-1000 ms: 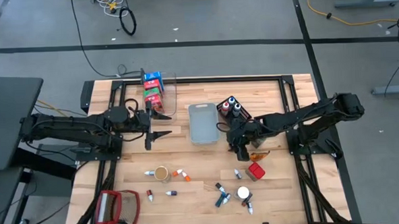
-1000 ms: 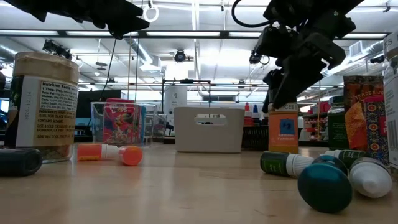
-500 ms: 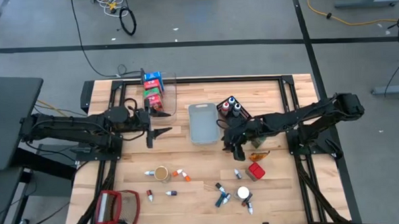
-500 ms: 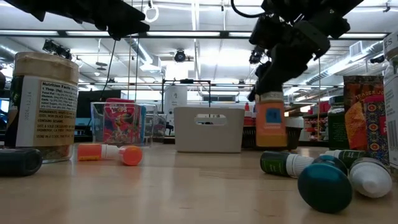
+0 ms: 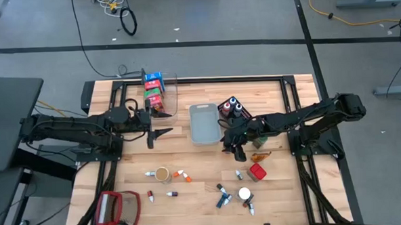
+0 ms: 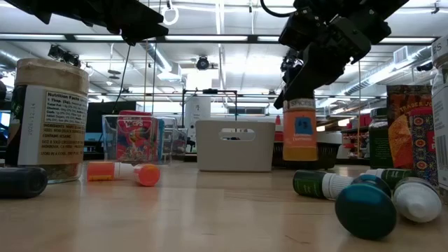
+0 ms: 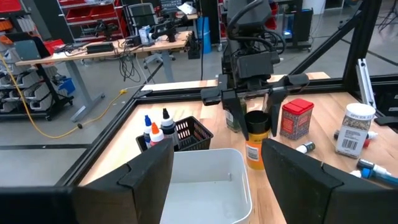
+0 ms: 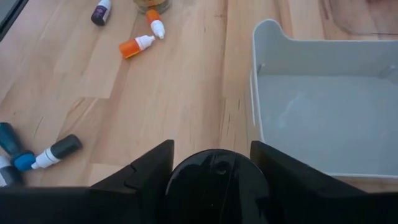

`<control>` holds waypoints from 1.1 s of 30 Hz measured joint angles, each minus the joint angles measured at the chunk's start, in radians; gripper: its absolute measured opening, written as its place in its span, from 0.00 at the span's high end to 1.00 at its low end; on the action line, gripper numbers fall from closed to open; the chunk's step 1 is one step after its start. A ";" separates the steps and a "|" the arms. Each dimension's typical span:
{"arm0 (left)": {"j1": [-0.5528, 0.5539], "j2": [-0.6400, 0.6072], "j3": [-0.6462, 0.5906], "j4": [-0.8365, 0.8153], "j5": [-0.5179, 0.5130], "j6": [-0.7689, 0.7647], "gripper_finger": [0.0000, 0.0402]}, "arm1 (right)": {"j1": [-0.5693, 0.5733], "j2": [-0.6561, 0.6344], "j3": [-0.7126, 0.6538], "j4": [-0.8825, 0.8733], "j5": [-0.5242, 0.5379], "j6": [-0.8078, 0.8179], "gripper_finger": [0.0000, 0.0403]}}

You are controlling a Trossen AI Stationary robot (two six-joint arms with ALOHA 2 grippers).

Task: Pick & Place Kitchen Items
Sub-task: Put the orange seasoning bottle into the gray bin

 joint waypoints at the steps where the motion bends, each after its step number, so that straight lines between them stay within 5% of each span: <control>1: 0.000 0.000 0.000 0.000 0.000 0.000 0.37 | 0.000 0.000 0.000 0.001 0.000 0.008 0.48; 10: 0.000 0.000 0.000 0.000 0.000 0.000 0.37 | 0.000 0.000 0.001 0.084 0.049 0.055 0.50; 19: 0.000 0.000 0.000 0.000 0.000 0.000 0.37 | -0.017 0.000 0.204 0.072 0.056 -0.122 0.49; 26: 0.000 0.000 0.000 0.000 0.000 0.000 0.37 | -0.147 0.016 0.228 0.105 0.115 -0.204 0.49; 33: 0.000 0.000 0.000 0.000 0.000 0.000 0.37 | -0.253 0.178 0.227 0.168 0.077 -0.216 0.49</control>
